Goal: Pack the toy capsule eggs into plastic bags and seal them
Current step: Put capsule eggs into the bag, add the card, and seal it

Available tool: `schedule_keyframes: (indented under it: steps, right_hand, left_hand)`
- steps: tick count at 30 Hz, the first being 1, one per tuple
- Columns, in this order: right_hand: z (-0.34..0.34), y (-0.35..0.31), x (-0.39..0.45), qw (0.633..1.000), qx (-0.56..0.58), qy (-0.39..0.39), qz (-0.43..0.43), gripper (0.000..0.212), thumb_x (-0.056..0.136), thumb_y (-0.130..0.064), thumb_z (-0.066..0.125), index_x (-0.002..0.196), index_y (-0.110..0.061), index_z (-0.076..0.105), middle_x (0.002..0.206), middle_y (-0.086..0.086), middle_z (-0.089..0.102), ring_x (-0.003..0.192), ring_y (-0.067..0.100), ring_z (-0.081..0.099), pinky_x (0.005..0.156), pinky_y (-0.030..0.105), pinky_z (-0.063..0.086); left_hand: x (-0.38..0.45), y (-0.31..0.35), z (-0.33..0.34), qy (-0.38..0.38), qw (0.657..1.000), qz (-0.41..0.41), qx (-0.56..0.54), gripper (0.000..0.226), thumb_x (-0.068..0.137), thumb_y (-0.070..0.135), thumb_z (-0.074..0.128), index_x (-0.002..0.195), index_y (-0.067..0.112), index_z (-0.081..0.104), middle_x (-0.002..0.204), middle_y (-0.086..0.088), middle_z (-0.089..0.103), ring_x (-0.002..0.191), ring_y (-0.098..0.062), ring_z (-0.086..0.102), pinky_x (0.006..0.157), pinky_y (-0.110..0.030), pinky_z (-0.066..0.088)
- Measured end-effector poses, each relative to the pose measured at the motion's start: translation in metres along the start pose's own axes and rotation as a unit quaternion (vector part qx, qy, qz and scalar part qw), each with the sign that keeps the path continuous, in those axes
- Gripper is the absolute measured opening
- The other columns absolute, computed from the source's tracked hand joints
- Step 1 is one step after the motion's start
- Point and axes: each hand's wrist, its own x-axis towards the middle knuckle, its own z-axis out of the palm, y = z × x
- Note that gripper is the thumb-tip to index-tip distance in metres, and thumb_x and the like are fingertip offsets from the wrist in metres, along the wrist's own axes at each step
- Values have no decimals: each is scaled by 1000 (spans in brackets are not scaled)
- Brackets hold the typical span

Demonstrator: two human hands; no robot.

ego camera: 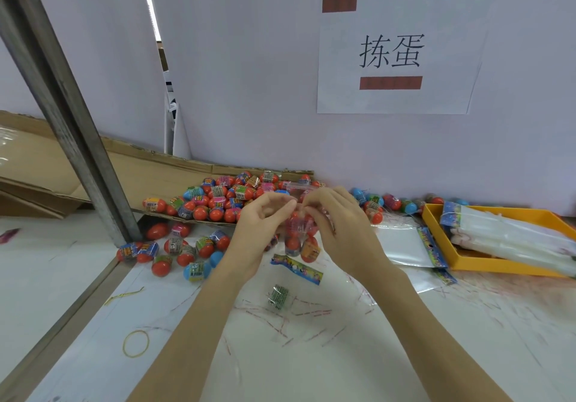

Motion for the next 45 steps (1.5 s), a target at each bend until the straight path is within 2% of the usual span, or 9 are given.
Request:
schedule_keyframes:
  steps: [5, 9, 13, 19, 23, 31, 36, 42, 45]
  right_hand:
    - [4, 1, -2, 999, -38, 14, 1, 9, 101, -8, 59, 102, -12, 67, 100, -1, 68, 95, 20, 58, 87, 38, 49]
    - [7, -1, -3, 996, -54, 65, 17, 16, 100, -10, 66, 114, -14, 72, 103, -1, 71, 93, 22, 63, 85, 39, 48]
    - [11, -5, -3, 988, -86, 130, 8, 13, 95, -15, 76, 108, -13, 78, 102, 3, 71, 93, 26, 65, 84, 40, 50]
    - [9, -1, -4, 984, -87, 152, -17, 12, 93, -12, 78, 102, -6, 80, 99, 6, 74, 90, 28, 68, 80, 45, 54]
    - [11, -2, -3, 984, -79, 158, -23, 9, 90, -10, 80, 98, -5, 80, 96, 6, 75, 87, 28, 69, 80, 43, 55]
    - [11, -3, -4, 978, 85, 151, 114, 11, 92, -6, 73, 99, -15, 74, 90, -11, 70, 83, 11, 65, 75, 32, 55]
    - [10, -3, -4, 994, 29, 91, 45, 13, 92, -8, 77, 105, -10, 76, 100, -1, 71, 92, 17, 65, 85, 28, 53]
    - [6, 0, -4, 995, -4, 98, 21, 9, 87, -4, 79, 95, -7, 76, 92, 2, 71, 85, 20, 66, 79, 33, 57]
    - [6, 0, -3, 996, -17, 88, 17, 15, 81, -1, 82, 87, -6, 69, 86, 2, 64, 80, 22, 59, 73, 29, 51]
  left_hand:
    - [1, -1, -2, 44, 998, 42, -8, 13, 102, 16, 68, 109, 6, 71, 97, -10, 80, 93, -24, 78, 81, -30, 61]
    - [-3, -1, 4, 38, 993, 103, 48, 7, 102, 10, 66, 107, 7, 70, 93, -10, 80, 92, -27, 78, 85, -35, 63]
    - [-6, -4, 13, 31, 976, 163, 143, 14, 100, 10, 69, 110, 17, 75, 96, 2, 80, 92, -16, 77, 84, -36, 64]
    - [-8, -7, 14, 30, 908, 308, 283, 19, 100, 9, 68, 117, 12, 76, 98, 9, 77, 89, -6, 73, 81, -27, 62]
    - [-6, -8, 11, 33, 892, 323, 313, 19, 101, 11, 68, 117, 11, 76, 99, 4, 78, 90, -9, 72, 80, -27, 61]
    - [-7, -8, 14, 31, 900, 318, 298, 17, 100, 3, 66, 109, 11, 77, 93, 9, 77, 85, -6, 73, 78, -22, 59]
    - [-7, -7, 10, 27, 903, 306, 302, 17, 101, 4, 66, 112, 11, 77, 90, 7, 77, 83, -10, 74, 75, -30, 61]
    - [-7, -5, 8, 27, 856, 360, 371, 18, 99, 3, 67, 113, 8, 77, 97, 2, 78, 84, -8, 71, 76, -25, 59]
    - [-8, -6, 8, 21, 848, 361, 387, 21, 99, 4, 67, 117, 9, 77, 101, 2, 79, 87, -7, 71, 79, -24, 60]
